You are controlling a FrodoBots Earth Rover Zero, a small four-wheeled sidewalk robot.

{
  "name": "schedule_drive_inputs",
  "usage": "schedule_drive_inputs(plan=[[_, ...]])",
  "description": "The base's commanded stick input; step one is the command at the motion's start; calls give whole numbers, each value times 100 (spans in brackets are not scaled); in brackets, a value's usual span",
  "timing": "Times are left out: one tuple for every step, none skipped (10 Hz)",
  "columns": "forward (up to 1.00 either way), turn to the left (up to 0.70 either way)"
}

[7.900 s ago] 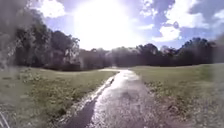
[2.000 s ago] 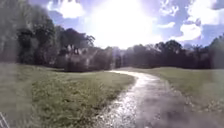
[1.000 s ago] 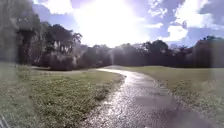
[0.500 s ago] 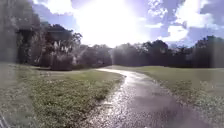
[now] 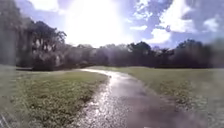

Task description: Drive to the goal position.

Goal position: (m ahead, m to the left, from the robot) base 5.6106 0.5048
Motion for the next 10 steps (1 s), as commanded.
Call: schedule_drive_inputs(plan=[[0, 0], [0, 0], [0, 0], [0, 0], [0, 0], [0, 0], [44, 0], [70, 0], [70, 0], [70, 0]])
